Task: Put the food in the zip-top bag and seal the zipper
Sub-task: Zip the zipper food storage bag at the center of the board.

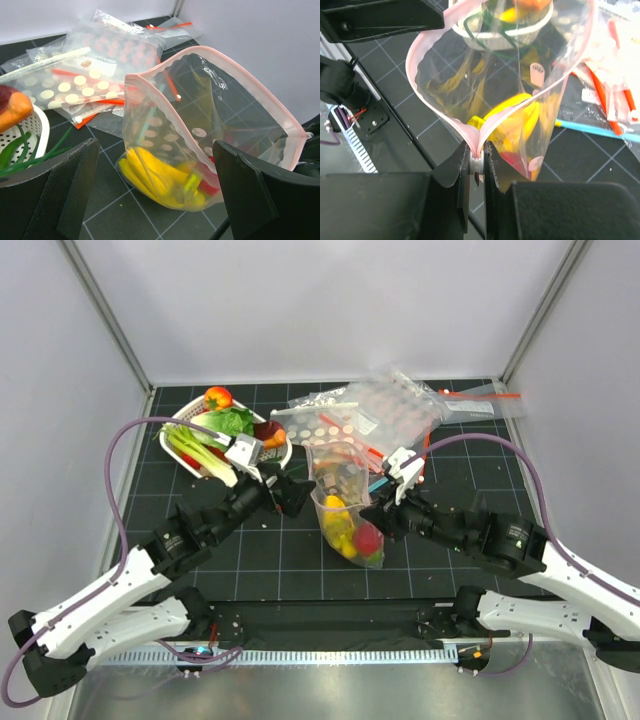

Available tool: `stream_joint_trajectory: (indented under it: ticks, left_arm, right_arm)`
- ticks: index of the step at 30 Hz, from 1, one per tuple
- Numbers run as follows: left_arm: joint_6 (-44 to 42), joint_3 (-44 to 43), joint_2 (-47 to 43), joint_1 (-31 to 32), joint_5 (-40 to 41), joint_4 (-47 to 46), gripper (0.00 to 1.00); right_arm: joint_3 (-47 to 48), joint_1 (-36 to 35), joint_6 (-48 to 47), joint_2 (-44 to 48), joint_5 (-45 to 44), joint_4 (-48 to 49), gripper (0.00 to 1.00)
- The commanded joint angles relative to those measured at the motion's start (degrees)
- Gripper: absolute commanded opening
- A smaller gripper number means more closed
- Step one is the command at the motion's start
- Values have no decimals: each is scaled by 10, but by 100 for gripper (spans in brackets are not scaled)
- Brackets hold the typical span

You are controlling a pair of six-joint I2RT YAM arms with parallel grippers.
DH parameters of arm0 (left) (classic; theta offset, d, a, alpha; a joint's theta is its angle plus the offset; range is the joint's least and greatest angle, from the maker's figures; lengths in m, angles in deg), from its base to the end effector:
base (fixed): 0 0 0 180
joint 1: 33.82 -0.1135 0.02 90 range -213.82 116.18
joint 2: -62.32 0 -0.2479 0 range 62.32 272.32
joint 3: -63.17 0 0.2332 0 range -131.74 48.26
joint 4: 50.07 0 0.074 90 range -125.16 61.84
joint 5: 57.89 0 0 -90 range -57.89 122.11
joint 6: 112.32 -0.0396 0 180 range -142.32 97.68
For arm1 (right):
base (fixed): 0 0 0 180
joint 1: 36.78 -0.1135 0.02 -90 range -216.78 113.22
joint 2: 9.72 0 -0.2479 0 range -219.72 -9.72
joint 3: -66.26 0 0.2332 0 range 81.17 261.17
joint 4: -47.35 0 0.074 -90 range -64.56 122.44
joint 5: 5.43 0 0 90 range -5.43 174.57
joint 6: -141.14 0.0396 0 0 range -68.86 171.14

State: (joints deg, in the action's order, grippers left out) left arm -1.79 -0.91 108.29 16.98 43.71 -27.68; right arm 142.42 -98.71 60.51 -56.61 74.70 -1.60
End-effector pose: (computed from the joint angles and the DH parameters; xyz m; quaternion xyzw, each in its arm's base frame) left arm 0.1211 -0.1359 0.3558 0.1241 0.7219 -0.3344 0.5930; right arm 0.0815 0.1384 0.3704 -0.3162 0.7523 0.2772 0.5072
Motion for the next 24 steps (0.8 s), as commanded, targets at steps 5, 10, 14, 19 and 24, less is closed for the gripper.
stream_joint_trajectory:
  ticks: [5,10,14,19,24]
  left_arm:
    - [-86,13,-29,21,-40,-72,100]
    - [-148,77,-70,45,-133,-178,100]
    - [-189,79,-73,60,-176,-182,100]
    - [-301,74,-56,110,-248,-162,100]
    - [-314,28,11,126,-243,-101,100]
  right_arm:
    - [40,-4,17,-19,24,-57,1]
    - [52,-4,15,-35,34,-84,1]
    - [56,-3,14,-30,31,-91,1]
    - [69,-4,12,-29,42,-103,1]
    - [84,-4,5,-37,61,-109,1]
